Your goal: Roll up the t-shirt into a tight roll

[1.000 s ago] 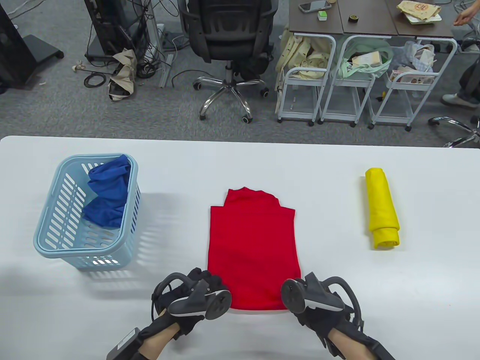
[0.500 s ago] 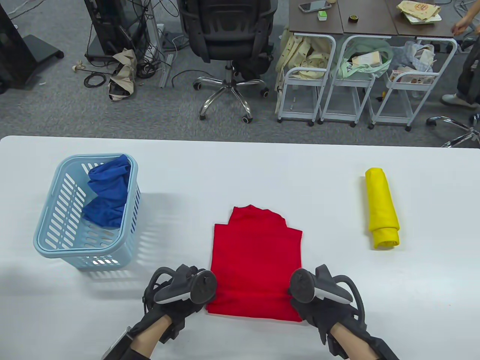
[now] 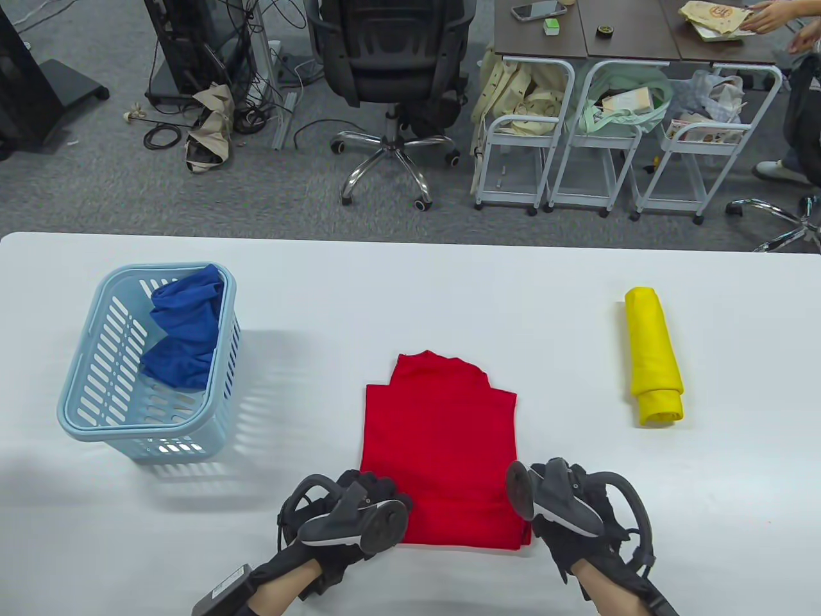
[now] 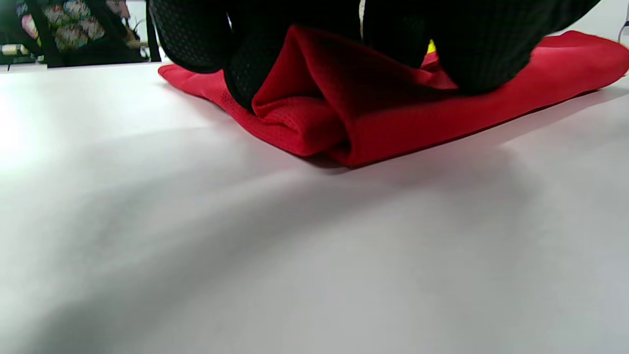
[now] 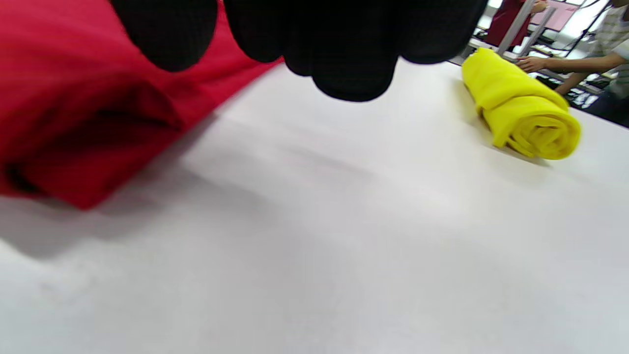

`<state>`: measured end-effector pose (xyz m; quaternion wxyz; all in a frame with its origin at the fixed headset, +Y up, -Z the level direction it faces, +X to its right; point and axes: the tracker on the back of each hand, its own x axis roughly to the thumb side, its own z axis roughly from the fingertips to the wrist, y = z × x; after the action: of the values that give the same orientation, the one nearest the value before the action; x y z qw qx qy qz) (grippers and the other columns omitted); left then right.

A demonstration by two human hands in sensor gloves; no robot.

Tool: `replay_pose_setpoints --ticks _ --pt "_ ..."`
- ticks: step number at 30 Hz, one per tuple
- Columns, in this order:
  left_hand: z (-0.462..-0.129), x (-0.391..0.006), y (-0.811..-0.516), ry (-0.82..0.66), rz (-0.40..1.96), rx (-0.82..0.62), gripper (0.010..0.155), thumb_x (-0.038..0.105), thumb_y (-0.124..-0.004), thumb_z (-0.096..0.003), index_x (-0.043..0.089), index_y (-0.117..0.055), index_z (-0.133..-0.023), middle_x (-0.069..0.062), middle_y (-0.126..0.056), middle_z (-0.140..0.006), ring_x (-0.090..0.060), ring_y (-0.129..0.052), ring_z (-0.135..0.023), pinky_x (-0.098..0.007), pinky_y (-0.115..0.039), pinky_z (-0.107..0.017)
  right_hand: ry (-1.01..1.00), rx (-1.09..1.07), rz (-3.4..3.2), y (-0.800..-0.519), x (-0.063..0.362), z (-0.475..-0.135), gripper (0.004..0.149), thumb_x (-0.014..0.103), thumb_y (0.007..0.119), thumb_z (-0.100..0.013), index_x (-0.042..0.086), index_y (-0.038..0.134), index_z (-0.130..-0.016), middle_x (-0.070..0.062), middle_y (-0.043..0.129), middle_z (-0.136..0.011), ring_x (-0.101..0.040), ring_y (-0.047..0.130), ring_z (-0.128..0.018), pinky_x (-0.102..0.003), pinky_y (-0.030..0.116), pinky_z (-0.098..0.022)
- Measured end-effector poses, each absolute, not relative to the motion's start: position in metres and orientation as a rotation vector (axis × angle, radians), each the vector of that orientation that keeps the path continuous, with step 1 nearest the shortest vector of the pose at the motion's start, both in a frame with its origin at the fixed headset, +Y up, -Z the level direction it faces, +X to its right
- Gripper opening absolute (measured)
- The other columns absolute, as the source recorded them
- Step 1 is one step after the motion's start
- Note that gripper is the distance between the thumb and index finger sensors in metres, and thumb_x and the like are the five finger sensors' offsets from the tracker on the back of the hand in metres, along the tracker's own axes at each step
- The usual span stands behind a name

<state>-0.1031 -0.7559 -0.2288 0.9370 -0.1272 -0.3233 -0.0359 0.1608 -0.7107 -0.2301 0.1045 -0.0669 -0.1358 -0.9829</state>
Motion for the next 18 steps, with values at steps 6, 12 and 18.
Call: replay_pose_setpoints --ticks 6,12,18 --pt "-0.229 -0.106 -0.758 -0.677 -0.095 -0.300 0.067 0.063 -0.071 -0.0440 0.036 -0.060 -0.104 -0.002 -0.073 -0.100 -0.026 -0.079 -0.084 -0.055 -0.062 -0.074 -0.751 -0.700 -2.800 -0.746 0.133 -0.225 0.065 0.049 0.079 -0.053 0.023 0.054 -0.107 -0.011 0.049 -0.113 -0.027 0.075 -0.090 -0.054 0.060 -0.069" --pt "-0.223 -0.102 -0.760 -0.664 -0.212 -0.266 0.072 0.061 -0.074 -0.0428 0.036 -0.050 -0.106 -0.002 -0.065 -0.105 -0.026 -0.075 -0.088 -0.054 -0.060 -0.075 -0.761 -0.691 -2.810 -0.751 0.132 -0.227 0.075 0.049 0.083 -0.050 0.024 0.041 -0.107 -0.009 0.039 -0.113 -0.024 0.067 -0.089 -0.057 0.054 -0.072" --pt "-0.227 -0.102 -0.759 -0.636 -0.207 -0.240 0.061 0.050 -0.072 -0.0494 0.035 -0.052 -0.105 -0.003 -0.065 -0.108 -0.026 -0.076 -0.090 -0.054 -0.061 -0.075 -0.709 -0.665 -2.731 -0.752 0.127 -0.222 0.079 0.048 0.082 -0.051 0.024 0.033 -0.109 -0.011 0.031 -0.115 -0.035 0.057 -0.100 -0.060 0.050 -0.073"
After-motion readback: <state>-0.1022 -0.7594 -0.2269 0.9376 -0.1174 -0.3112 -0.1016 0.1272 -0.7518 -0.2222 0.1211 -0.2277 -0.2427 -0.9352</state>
